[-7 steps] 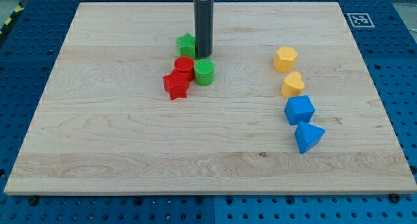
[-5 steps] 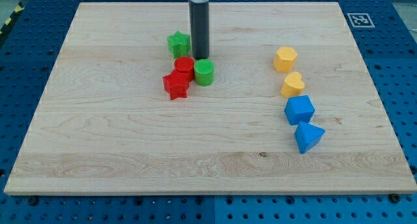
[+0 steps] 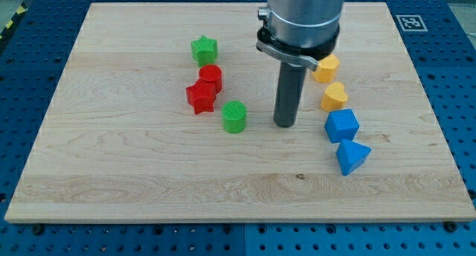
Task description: Move the green circle to the red star
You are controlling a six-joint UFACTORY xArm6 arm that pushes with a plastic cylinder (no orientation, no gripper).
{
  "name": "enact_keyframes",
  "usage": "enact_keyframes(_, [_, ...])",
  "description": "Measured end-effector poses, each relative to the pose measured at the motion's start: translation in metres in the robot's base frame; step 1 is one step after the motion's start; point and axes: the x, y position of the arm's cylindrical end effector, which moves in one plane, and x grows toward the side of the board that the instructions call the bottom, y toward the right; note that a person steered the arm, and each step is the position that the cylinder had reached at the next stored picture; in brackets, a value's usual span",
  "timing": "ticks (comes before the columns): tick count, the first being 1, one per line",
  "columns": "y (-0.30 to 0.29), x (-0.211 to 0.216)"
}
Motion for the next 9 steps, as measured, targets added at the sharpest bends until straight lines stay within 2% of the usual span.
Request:
enact_keyframes(3, [-0.014, -0.003])
enact_keyframes(7, [-0.096, -0.010])
enact_keyframes(9, [-0.061, -0.014])
